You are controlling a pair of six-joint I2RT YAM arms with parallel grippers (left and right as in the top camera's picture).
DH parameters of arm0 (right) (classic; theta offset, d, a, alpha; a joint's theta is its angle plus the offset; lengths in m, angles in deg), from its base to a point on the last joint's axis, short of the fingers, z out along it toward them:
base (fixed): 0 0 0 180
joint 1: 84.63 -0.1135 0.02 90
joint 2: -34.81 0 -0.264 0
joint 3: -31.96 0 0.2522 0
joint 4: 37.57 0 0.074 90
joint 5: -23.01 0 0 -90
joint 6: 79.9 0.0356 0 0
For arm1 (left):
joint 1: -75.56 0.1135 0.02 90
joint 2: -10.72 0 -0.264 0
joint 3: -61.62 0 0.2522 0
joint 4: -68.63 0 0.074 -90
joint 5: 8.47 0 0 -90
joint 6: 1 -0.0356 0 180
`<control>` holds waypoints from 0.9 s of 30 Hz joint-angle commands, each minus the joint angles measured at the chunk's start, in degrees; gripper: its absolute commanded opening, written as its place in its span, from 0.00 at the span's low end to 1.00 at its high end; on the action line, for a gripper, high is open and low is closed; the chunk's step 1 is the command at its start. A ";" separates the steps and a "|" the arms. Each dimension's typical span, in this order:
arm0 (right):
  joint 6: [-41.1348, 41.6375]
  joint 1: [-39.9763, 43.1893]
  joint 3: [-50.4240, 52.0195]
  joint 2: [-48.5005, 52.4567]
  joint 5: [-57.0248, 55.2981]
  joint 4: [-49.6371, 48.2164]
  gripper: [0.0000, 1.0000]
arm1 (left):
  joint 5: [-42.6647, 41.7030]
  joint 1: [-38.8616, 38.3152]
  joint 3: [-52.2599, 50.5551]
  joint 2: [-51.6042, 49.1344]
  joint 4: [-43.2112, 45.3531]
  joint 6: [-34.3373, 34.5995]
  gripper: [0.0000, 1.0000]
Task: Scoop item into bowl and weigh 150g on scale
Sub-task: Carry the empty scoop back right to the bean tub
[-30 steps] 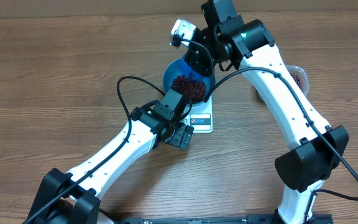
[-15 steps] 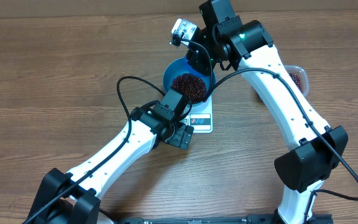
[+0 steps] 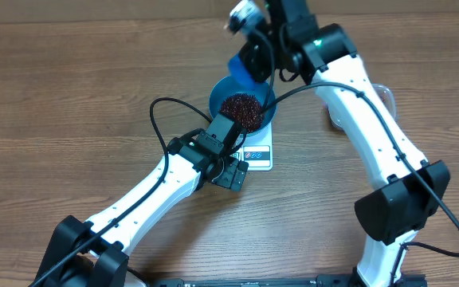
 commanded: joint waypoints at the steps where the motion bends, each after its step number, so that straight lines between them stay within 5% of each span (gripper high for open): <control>1: 11.58 5.07 -1.42 -3.93 -0.20 -1.51 0.04 | 0.59 -0.39 -0.26 0.42 0.15 -1.14 0.99; 16: 14.32 28.87 -1.20 -5.42 -0.24 14.69 0.04 | 0.59 -0.39 -0.26 0.39 0.17 -1.14 0.99; 27: 9.92 32.85 7.87 -2.71 -4.00 16.48 0.04 | 0.59 -0.39 -0.26 0.42 0.15 -1.14 1.00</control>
